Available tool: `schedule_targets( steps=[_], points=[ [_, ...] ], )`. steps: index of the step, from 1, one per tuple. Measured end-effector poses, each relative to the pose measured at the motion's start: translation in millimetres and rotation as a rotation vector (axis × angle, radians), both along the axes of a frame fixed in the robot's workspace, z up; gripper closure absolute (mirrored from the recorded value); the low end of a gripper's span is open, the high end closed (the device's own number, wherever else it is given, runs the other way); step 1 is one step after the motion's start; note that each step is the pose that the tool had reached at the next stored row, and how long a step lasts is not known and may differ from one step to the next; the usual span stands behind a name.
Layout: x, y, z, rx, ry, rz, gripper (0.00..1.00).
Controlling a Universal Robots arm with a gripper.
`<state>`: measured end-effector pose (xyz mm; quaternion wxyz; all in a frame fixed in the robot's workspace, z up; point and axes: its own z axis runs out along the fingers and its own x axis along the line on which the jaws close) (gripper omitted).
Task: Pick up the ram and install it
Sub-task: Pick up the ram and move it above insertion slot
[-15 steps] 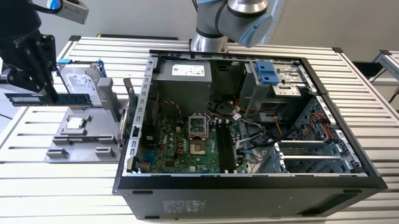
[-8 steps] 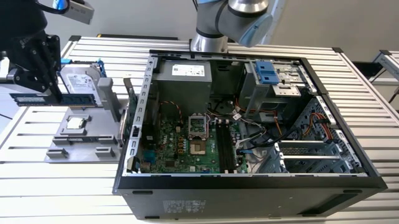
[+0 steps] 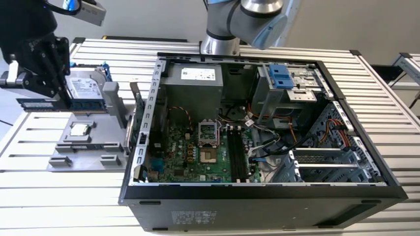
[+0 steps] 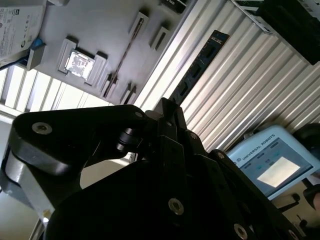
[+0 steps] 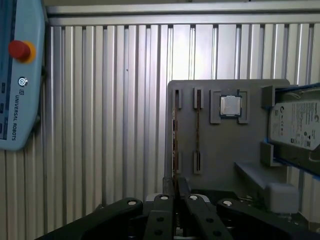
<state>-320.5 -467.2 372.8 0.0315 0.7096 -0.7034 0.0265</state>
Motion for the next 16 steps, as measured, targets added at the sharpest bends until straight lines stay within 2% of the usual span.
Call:
schedule_targets(
  steps=[16],
  points=[
    [29.0, 0.0, -0.1, 0.0, 0.0, 0.0, 1.0]
  ],
)
